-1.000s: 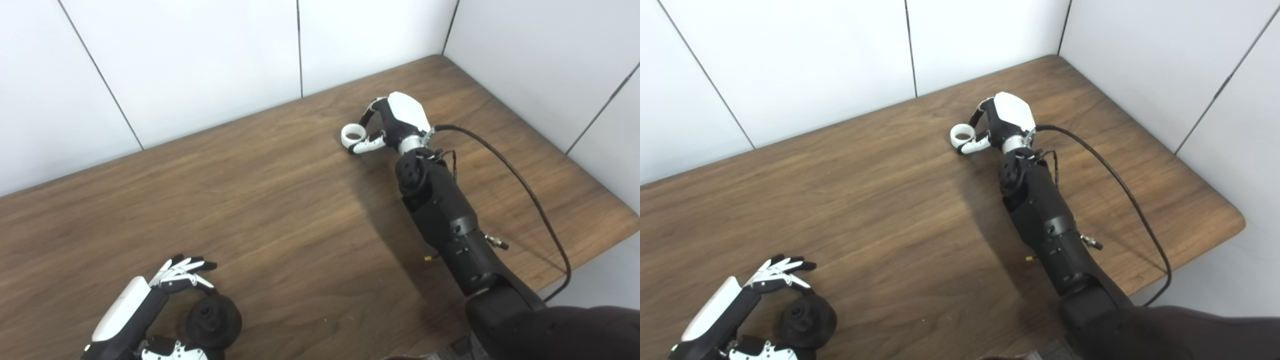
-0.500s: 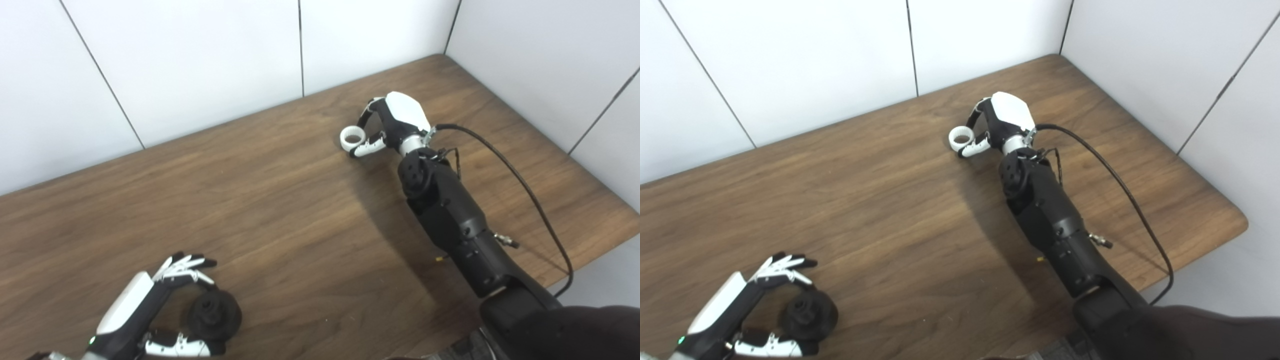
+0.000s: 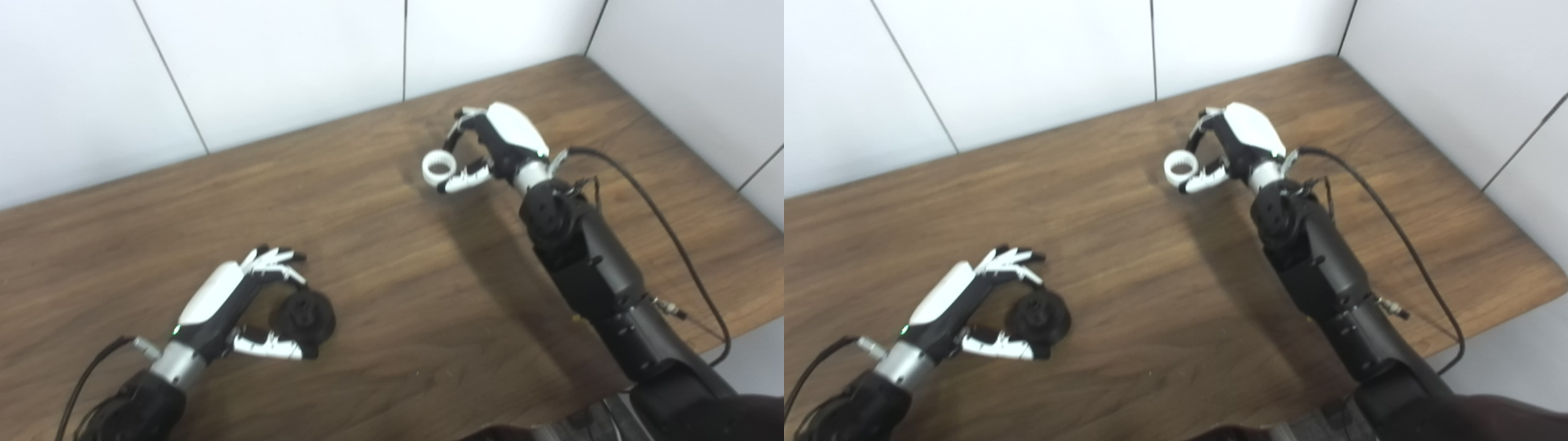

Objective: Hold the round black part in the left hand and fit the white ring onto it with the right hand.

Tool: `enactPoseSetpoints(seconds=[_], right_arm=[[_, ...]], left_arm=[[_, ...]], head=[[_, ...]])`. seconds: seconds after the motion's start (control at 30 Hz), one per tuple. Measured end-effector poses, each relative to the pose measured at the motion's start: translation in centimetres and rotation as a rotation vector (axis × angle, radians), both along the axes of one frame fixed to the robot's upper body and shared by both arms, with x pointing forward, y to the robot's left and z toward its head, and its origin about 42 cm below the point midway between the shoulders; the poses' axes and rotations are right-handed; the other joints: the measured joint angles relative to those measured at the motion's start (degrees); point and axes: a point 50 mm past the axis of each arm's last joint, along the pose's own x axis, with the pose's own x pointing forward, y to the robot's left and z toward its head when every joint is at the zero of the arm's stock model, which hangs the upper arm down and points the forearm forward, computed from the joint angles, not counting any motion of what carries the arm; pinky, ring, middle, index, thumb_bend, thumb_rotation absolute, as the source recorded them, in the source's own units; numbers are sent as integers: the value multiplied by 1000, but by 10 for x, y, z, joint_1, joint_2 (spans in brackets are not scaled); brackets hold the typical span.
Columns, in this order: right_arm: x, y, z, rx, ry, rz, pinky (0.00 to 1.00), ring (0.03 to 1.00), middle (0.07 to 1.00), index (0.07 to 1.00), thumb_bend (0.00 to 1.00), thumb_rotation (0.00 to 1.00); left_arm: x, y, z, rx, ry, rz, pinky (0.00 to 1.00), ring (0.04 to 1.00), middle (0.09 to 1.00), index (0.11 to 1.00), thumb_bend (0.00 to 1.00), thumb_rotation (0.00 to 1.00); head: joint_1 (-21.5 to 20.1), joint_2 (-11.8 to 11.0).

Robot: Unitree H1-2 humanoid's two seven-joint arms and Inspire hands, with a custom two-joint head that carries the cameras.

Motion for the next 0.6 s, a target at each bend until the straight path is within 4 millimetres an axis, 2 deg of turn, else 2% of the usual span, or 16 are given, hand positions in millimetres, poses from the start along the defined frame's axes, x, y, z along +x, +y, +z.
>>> enactPoseSetpoints(seconds=[0.27, 0.6], right_arm=[[-13, 12, 14, 55, -43, 78, 678, 923, 890, 479, 509, 138], [-25, 34, 30, 104, -83, 210, 725, 937, 899, 479, 508, 138]], left_arm=[[13, -18, -5, 24, -30, 10, 1000, 944, 916, 480, 517, 44], [21, -44, -3, 39, -34, 11, 1000, 971, 925, 480, 518, 46]], head=[[42, 5], [74, 1]])
